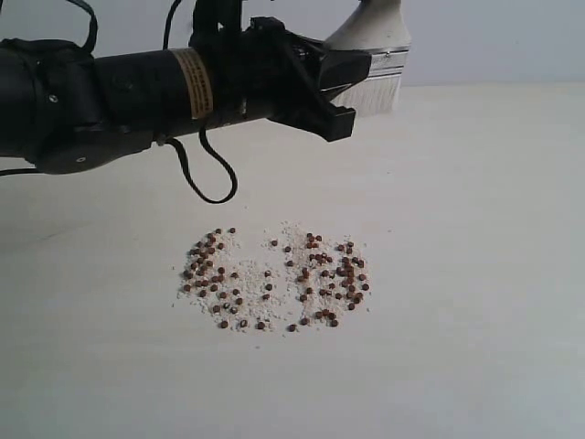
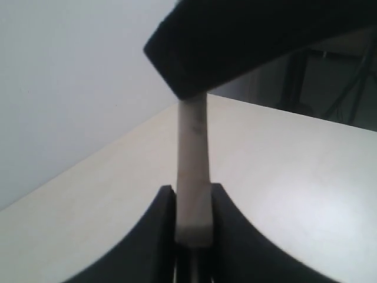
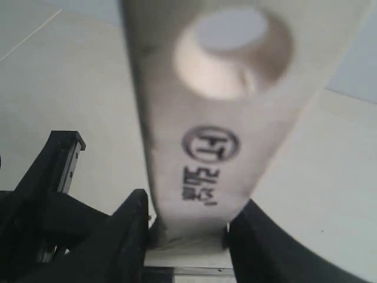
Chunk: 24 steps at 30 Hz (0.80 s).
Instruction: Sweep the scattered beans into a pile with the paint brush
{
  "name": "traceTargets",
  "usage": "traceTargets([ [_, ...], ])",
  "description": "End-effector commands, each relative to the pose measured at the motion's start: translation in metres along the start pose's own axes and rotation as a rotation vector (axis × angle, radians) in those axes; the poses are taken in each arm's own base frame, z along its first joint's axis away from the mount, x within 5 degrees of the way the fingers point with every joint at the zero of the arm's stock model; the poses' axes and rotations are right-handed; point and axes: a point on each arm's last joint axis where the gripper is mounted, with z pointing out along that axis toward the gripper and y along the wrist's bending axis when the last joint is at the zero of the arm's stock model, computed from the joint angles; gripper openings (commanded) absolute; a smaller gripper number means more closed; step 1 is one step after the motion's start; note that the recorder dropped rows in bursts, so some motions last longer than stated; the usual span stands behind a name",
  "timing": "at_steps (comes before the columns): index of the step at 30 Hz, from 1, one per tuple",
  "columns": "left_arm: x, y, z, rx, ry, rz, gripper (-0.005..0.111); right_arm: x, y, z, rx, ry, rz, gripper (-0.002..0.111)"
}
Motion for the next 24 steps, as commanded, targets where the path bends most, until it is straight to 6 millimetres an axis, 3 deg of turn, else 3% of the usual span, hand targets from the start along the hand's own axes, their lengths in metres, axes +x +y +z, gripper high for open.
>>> traceTargets([
  [1,0.002,0.000,0.001,-0.005,0.027,0.004,0.000,0.000,0.001,-0.001,-0.005,-0.002,-0.056,0.039],
  [2,0.002,0.000,0.001,0.000,0.033,0.011,0.000,0.000,0.002,-0.003,-0.005,-0.008,-0.074,0.062],
  [5,0.004,-0.002,0.000,0.024,0.055,-0.019,0.000,-0.002,0.004,-0.009,-0.011,-0.026,-0.073,0.090],
  [16,0.007,0.018,-0.011,0.067,0.091,-0.057,0.000,-0.007,0.012,-0.040,0.000,-0.097,-0.126,0.090],
  [24,0.003,0.039,-0.035,0.253,0.055,-0.167,0.000,-0.001,0.010,-0.037,0.013,-0.082,-0.181,0.086],
])
